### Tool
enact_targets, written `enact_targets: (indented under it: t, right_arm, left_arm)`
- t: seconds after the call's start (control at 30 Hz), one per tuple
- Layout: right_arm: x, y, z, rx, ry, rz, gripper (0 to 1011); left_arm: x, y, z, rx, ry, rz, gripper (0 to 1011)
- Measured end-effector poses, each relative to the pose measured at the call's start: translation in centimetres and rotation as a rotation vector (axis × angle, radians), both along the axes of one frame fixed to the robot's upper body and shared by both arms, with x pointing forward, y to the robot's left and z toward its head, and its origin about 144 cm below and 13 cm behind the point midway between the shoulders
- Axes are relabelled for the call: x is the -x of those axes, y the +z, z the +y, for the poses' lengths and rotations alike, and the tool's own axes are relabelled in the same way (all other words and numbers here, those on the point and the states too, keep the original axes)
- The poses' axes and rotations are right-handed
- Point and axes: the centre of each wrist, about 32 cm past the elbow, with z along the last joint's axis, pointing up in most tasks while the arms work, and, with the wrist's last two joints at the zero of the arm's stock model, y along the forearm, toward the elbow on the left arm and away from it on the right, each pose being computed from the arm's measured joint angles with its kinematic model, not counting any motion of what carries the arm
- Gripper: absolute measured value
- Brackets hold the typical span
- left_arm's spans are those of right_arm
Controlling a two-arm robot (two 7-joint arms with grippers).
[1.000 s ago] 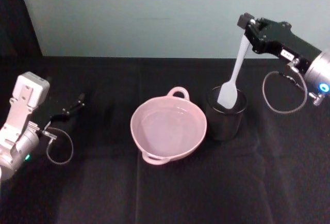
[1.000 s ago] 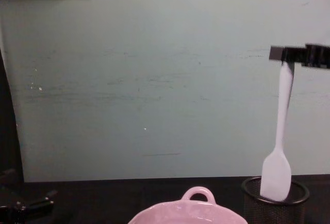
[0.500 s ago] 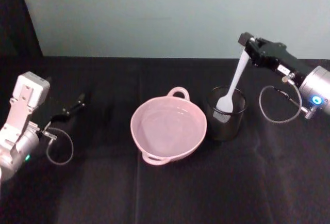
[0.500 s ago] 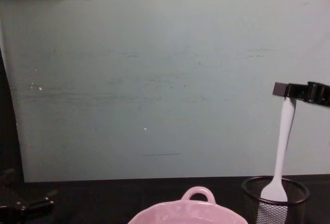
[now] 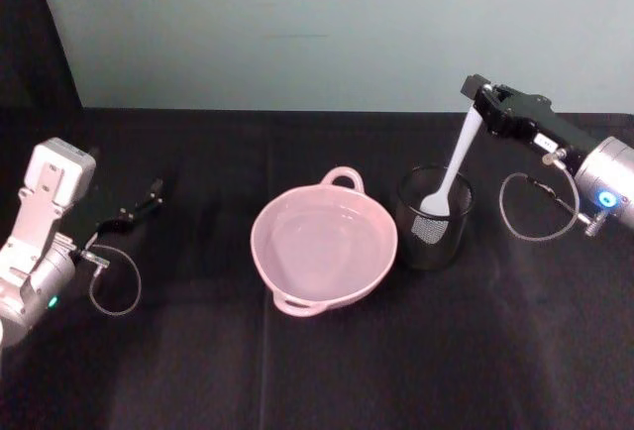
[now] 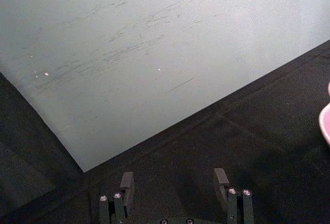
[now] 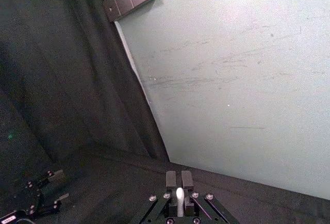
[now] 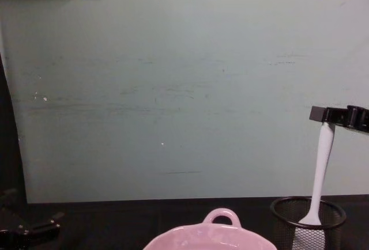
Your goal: Use the one hand to pick up the spoon and stir the clear water in the bowl.
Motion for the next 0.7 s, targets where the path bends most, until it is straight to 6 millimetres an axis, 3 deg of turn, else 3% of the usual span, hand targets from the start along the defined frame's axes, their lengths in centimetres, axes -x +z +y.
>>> enact_targets:
  t: [0.7]
  right_arm:
    - [-0.9, -2.6, 0.3, -0.115, -0.011, 0.070, 64]
  left_arm:
    - [0.0, 0.0, 0.0, 0.000, 0.000, 0.000, 1011]
